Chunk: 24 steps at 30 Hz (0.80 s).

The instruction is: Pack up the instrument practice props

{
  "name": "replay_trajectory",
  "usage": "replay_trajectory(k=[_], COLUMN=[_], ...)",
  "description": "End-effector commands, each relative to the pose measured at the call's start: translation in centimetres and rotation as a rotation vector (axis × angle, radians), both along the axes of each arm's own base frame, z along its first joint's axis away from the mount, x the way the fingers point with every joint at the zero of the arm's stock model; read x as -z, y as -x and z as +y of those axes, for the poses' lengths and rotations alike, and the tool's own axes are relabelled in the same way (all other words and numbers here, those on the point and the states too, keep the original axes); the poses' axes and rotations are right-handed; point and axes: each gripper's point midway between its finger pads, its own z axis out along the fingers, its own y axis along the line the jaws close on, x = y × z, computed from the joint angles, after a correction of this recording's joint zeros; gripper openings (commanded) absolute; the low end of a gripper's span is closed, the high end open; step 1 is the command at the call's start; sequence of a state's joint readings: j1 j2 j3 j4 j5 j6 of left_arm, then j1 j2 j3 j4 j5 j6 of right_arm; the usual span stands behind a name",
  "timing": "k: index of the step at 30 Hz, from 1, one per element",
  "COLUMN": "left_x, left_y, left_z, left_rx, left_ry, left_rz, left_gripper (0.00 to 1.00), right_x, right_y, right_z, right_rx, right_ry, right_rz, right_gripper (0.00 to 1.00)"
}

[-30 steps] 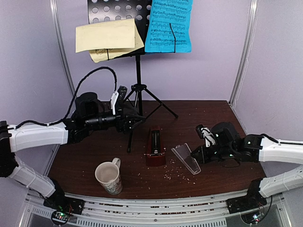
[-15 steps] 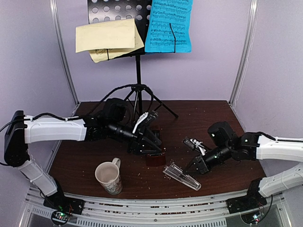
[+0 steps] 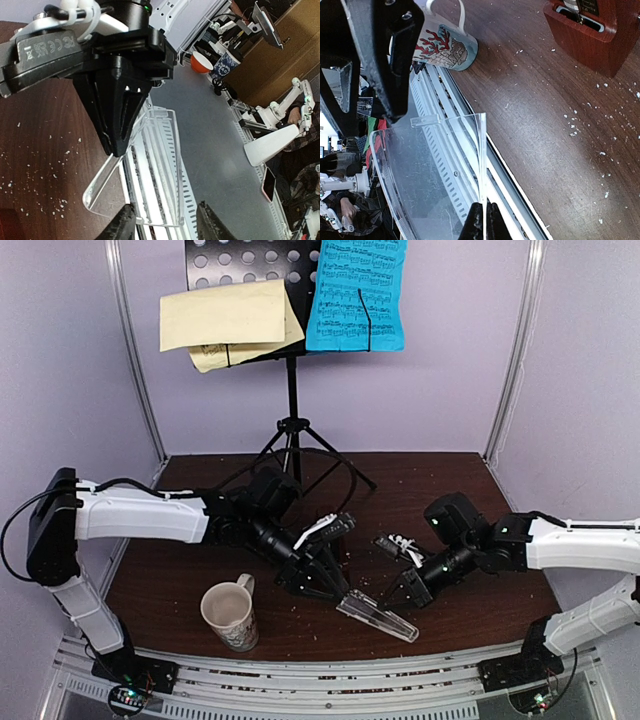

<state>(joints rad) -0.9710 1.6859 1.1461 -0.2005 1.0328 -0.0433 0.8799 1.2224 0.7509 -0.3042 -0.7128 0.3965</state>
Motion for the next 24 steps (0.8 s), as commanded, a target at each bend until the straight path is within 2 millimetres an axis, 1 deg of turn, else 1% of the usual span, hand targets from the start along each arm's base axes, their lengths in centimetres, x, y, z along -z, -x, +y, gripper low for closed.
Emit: replay_trajectory(k=[1,2,4,6,12,15,16,18,19,24], left_x=[-1.1,-1.0,-0.7,-0.3,-0.1,-0.1,0.0,0.4,0.5,1.0], left_y=[0.9,1.0,1.1,1.1,1.3,1.4,1.4,1.5,1.5,1.4], left_z=[-0.5,-0.5,-0.5,-0.6,-0.7,-0.8,-0.8,-0.9,-0.9,-1.1], left_rx=[0.064,0.068,0.072,0.071,0.076,0.077,0.074,0.07,0.068,0.052], left_ry=[0.045,0.043,0.036,0.029,0.018,0.018,0.014,-0.001,-0.007,-0.025], left_rz=[0.001,0.004,0.009,0.008,0.011,0.007,0.006,0.002,-0.003,-0.019], left_gripper=[0.4,0.38,0.32,0.3,0.45,0.47,0.47,0.43,0.41,0.34], right_x=[-0.5,-0.5,-0.6,-0.7,-0.5,-0.5,-0.6,-0.7,-0.7,-0.3], right_y=[-0.1,-0.2,-0.3,-0.5,-0.7,-1.2,-1.3,-1.5,-1.6,-2.1], right_z=[0.4,0.4,0.5,0.5,0.5,0.5,0.5,0.6,0.6,0.4], right_rx=[-0.019,-0.015,-0.01,-0.003,0.005,0.021,0.026,0.029,0.034,0.052], right_ry=[-0.016,-0.016,-0.02,-0.022,-0.013,-0.007,-0.008,-0.01,-0.007,0.016], right_rz=[-0.006,-0.011,-0.02,-0.027,-0.031,-0.046,-0.05,-0.052,-0.053,-0.054], right_gripper=[0.0,0.0,0.0,0.0,0.0,0.0,0.0,0.0,0.0,0.0])
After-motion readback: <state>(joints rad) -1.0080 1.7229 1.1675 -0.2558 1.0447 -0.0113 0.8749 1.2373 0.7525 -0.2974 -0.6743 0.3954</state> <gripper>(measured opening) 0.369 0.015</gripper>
